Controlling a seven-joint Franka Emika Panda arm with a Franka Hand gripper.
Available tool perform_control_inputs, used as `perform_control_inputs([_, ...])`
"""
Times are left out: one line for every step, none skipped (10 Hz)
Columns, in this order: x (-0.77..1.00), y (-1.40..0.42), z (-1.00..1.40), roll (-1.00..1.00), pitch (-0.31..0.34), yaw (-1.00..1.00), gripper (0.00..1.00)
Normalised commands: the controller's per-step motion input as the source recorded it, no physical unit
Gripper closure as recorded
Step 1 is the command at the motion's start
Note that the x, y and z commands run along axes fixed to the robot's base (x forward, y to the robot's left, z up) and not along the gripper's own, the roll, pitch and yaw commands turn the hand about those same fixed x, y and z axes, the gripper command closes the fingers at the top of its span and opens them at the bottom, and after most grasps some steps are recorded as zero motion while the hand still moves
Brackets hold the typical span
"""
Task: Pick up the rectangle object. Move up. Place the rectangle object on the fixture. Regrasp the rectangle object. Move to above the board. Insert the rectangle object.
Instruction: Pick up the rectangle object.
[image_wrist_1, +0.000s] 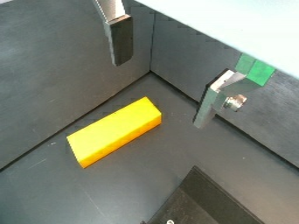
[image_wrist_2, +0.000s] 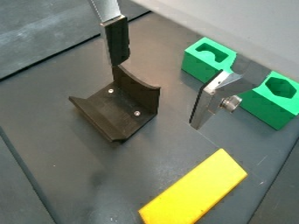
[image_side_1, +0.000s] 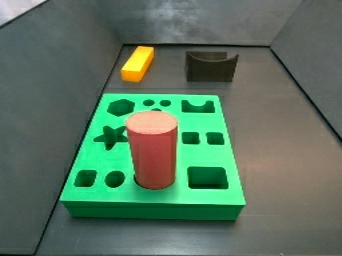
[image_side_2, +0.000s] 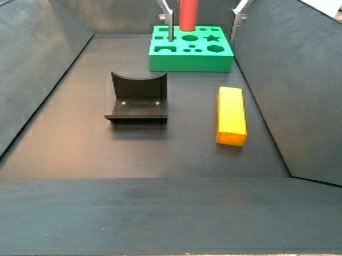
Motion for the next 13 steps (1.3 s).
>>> perform_control_inputs([-0.4,0.0,-0.54,0.01,-0.16,-0.16,0.0])
perform_control_inputs([-0.67,0.0,-0.89,0.07,-0.126,-0.21,0.0])
perform_control_inputs([-0.73,0.0,-0.96,0.04,-0.106,-0.21,0.0])
perform_control_inputs([-0.69,0.0,-0.98,0.04,-0.099,-0.2,0.0])
perform_control_inputs([-0.55,0.0,-1.0,0.05,-0.039,-0.22,0.0])
perform_control_inputs([-0.48,0.0,-1.0,0.06,-0.031,-0.23,0.0])
perform_control_inputs([-0.29,0.0,-1.0,0.04,-0.02,-0.21,0.0])
perform_control_inputs([-0.02,0.0,-1.0,0.03,-0.006,-0.13,0.0])
perform_control_inputs([0.0,0.0,-1.0,0.02,0.0,-0.08,0.0])
perform_control_inputs([0.05,0.0,-1.0,0.01,0.0,-0.03,0.0])
perform_control_inputs([0.1,0.0,-1.0,0.01,0.0,-0.03,0.0])
perform_control_inputs([0.1,0.0,-1.0,0.01,0.0,-0.03,0.0])
perform_control_inputs([0.1,0.0,-1.0,0.01,0.0,-0.03,0.0])
